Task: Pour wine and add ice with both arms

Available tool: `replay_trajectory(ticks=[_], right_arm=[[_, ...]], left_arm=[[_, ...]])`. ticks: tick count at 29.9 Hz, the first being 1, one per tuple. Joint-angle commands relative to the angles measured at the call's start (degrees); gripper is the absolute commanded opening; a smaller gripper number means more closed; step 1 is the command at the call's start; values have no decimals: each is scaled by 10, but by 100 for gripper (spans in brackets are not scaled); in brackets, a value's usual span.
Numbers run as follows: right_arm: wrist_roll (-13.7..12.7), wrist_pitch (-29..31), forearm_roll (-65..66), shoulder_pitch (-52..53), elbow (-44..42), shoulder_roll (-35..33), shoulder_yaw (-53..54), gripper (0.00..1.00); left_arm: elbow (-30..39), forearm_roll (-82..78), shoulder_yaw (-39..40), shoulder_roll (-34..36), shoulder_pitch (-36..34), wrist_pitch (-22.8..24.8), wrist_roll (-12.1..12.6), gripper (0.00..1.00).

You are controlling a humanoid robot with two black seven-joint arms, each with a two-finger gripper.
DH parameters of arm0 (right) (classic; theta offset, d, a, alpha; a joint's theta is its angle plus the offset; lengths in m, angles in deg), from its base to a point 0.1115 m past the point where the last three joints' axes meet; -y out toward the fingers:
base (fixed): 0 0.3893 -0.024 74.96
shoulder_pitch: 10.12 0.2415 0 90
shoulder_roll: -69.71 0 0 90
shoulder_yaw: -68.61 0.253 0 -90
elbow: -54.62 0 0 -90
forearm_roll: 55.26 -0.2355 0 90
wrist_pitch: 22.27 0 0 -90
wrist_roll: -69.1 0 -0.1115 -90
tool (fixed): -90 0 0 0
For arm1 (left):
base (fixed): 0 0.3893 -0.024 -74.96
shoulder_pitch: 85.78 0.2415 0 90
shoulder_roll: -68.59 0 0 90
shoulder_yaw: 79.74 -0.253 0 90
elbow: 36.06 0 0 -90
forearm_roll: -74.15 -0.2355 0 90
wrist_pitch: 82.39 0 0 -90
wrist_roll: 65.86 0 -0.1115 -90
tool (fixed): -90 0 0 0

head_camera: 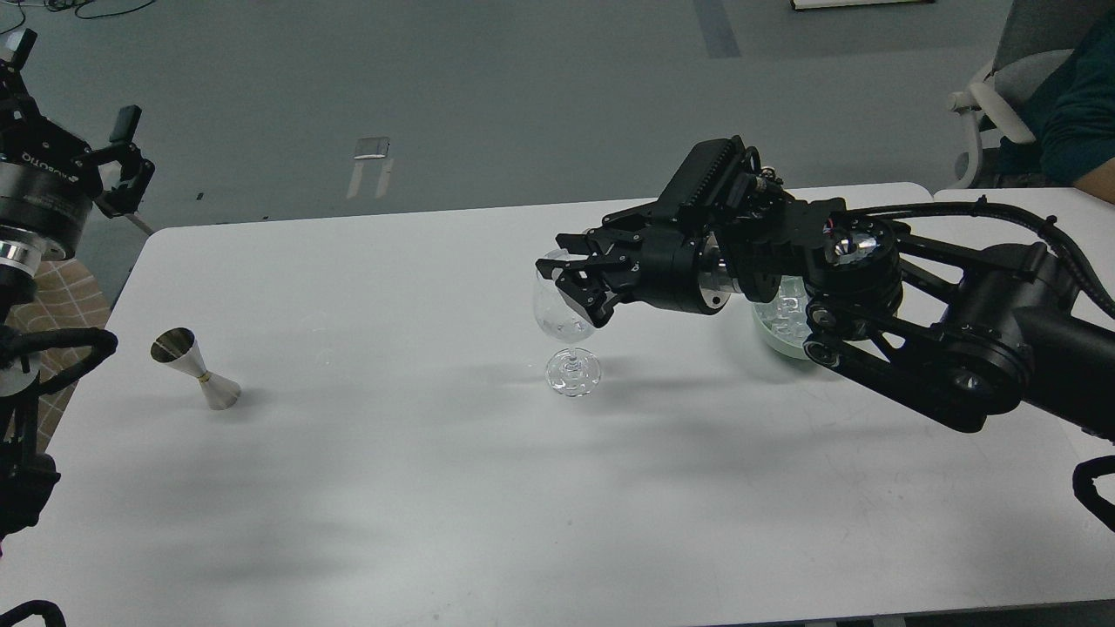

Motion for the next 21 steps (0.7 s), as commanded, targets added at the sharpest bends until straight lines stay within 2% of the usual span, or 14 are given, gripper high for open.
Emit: replay_trajectory(ticks=[1, 8, 10, 13, 14, 21], right_arm=[[0, 0, 0, 0, 0, 0, 0, 58], [0, 1, -1, 3, 0, -1, 3, 62], [0, 0, -3, 9, 0, 0, 11, 66], [0, 0, -9, 16, -3, 2, 53, 85], [0, 0, -11, 15, -7, 2, 84, 97], [6, 0, -139, 61, -117, 2, 195, 100]], left_arm=[[0, 0, 0, 0, -1, 0, 1, 98], [0, 0, 0, 1, -1, 0, 1, 98], [0, 0, 0, 2, -2, 0, 0, 98], [0, 0, 0, 4, -3, 0, 1, 98], [0, 0, 0, 5, -4, 0, 0, 98], [-1, 0, 0, 6, -5, 0, 1, 98]])
